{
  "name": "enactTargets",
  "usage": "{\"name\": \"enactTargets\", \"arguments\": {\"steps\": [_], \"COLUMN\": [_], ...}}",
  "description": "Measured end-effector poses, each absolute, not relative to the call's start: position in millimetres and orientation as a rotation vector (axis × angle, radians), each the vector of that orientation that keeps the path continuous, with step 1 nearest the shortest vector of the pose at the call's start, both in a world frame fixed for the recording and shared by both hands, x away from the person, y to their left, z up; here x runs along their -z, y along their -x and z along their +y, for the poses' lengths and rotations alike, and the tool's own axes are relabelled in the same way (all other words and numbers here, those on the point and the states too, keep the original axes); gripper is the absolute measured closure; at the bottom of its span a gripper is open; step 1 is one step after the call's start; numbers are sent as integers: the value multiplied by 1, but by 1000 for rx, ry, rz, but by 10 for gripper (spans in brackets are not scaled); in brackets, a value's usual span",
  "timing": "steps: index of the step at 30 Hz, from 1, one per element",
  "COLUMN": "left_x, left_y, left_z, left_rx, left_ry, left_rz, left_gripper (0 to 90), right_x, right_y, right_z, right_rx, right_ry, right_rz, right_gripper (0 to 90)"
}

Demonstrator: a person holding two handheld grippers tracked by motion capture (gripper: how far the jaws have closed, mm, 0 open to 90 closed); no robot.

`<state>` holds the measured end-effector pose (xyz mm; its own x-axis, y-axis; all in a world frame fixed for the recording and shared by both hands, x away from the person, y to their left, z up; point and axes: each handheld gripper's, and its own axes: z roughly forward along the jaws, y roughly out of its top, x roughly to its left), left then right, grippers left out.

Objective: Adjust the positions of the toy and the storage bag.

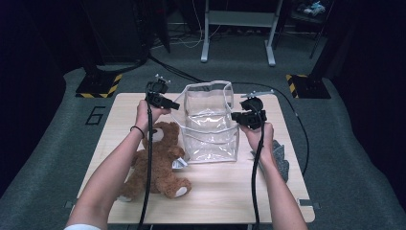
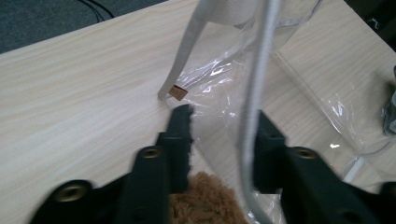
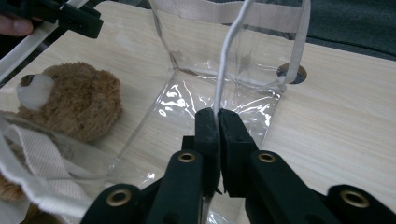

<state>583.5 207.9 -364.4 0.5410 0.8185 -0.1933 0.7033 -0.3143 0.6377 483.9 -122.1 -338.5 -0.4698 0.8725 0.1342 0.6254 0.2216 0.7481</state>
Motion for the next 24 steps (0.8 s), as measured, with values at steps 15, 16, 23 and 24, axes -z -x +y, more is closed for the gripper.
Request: {"name": "enactTargets", "arguments": {"steps": [15,16,23,24], "left_x": [341,340,339,340], "left_y": [-554,-552,-536,-534], "left_z": [247,250,272,273], "left_rx": [-250,-252,-267,-265], "left_ry": [-1969,-1966,-1950,-1945], "left_rz": [1272,1276,1292,1302], "left_gripper": [193,181,151,150], "right_x": [341,342,348,349], "right_y": [-469,-467,-446,-444], "right_z": [-154,-157,-185,-188], "right_rx": [-1201,-1218,-1262,-1258], "right_ry": [-1433,-1436,-1431,-1439], "right_rz": [2083,2070,1992,1986], "right_gripper": [205,182,130,126]}}
